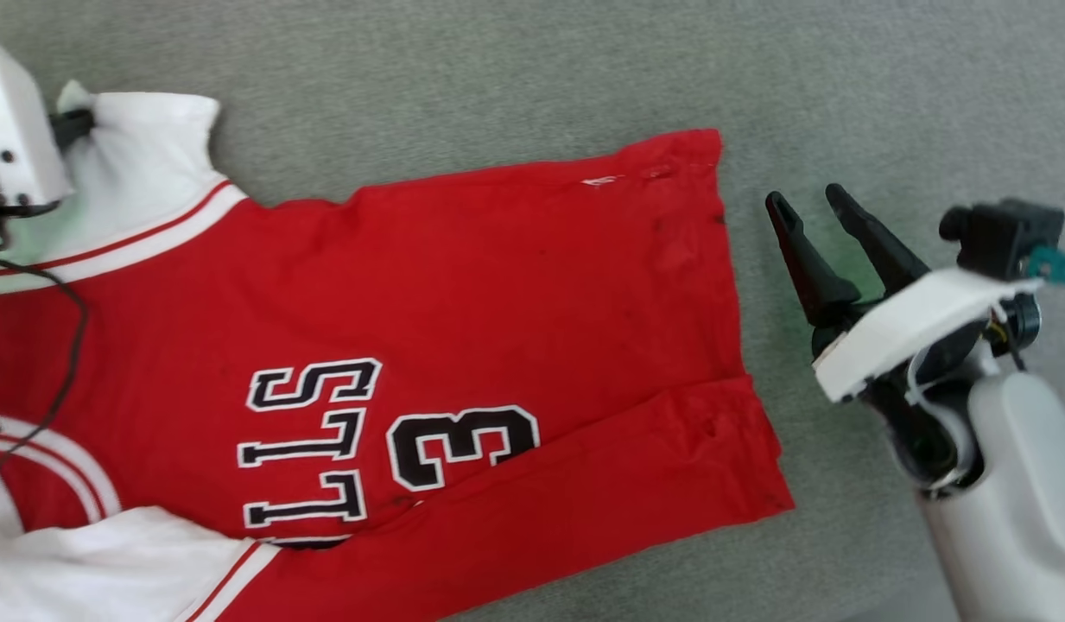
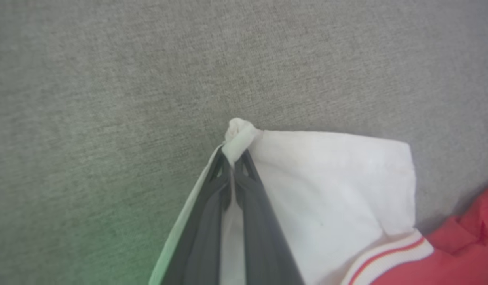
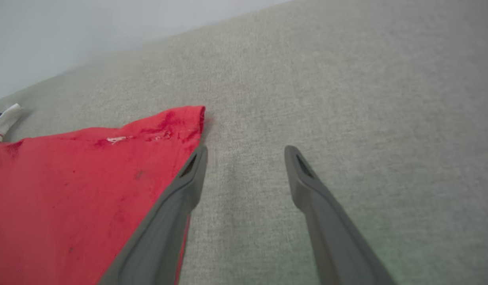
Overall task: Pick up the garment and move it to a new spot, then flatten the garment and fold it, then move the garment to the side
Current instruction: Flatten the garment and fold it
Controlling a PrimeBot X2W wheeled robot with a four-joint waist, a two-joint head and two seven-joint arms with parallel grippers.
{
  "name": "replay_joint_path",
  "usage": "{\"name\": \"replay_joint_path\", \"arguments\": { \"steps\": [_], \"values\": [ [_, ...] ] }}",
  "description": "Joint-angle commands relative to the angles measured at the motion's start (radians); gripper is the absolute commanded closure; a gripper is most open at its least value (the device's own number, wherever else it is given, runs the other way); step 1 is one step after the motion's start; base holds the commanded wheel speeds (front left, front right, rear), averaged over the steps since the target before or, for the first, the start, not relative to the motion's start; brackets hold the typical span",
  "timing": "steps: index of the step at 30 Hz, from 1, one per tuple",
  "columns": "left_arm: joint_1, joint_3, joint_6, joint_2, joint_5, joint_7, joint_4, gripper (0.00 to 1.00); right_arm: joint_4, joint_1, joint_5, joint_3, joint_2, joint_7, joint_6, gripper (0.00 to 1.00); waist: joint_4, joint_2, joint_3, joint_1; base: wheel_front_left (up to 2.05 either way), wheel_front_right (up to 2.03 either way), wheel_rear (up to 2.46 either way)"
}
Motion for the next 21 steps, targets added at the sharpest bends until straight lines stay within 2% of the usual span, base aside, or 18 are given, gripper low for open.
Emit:
{"name": "replay_joint_path", "arguments": {
  "steps": [1,6,9,16,17,18,19,20,21],
  "values": [
    [0.046,-0.033,-0.008,-0.032,0.004,0.01,0.019,1.0,0.007,-0.025,0.017,0.004,-0.008,0.023,0.0,0.0,0.027,0.0,-0.018,0.0,0.0,0.0,0.0],
    [-0.017,-0.034,-0.033,-0.088,0.027,-0.081,0.0,1.0,0.079,-0.14,0.118,0.029,-0.09,0.296,0.0,0.0,0.11,0.0,-0.042,0.0,0.0,0.0,0.0],
    [-0.044,-0.049,-0.051,-0.122,0.044,-0.124,-0.021,1.0,0.108,-0.206,0.138,0.031,-0.123,0.421,0.0,0.0,0.16,0.0,-0.043,0.0,0.0,0.0,0.0],
    [-0.074,-0.079,-0.078,-0.173,0.073,-0.2,-0.075,1.0,0.24,-0.289,0.123,0.034,-0.124,0.614,0.0,0.0,0.238,0.0,-0.018,0.0,0.0,0.0,0.0],
    [-0.072,-0.081,-0.079,-0.176,0.075,-0.206,-0.076,1.0,0.267,-0.284,0.118,0.038,-0.117,0.646,0.0,0.05,0.243,0.0,-0.017,0.0,0.0,0.0,0.0],
    [-0.07,-0.08,-0.081,-0.177,0.073,-0.213,-0.078,1.0,0.291,-0.279,0.107,0.046,-0.114,0.677,0.0,0.51,0.249,0.0,-0.016,0.0,0.0,0.0,0.0],
    [-0.067,-0.076,-0.082,-0.178,0.069,-0.221,-0.078,1.0,0.305,-0.276,0.1,0.049,-0.108,0.691,0.0,0.69,0.253,0.0,-0.015,0.0,0.0,0.0,0.0],
    [-0.06,-0.074,-0.084,-0.178,0.066,-0.227,-0.076,1.0,0.324,-0.27,0.098,0.045,-0.1,0.71,0.0,1.0,0.257,0.0,-0.017,0.0,0.0,0.0,0.0],
    [-0.053,-0.072,-0.084,-0.177,0.062,-0.234,-0.073,1.0,0.341,-0.266,0.088,0.049,-0.097,0.729,0.0,1.0,0.26,0.0,-0.019,0.0,0.0,0.0,0.0]
  ]
}}
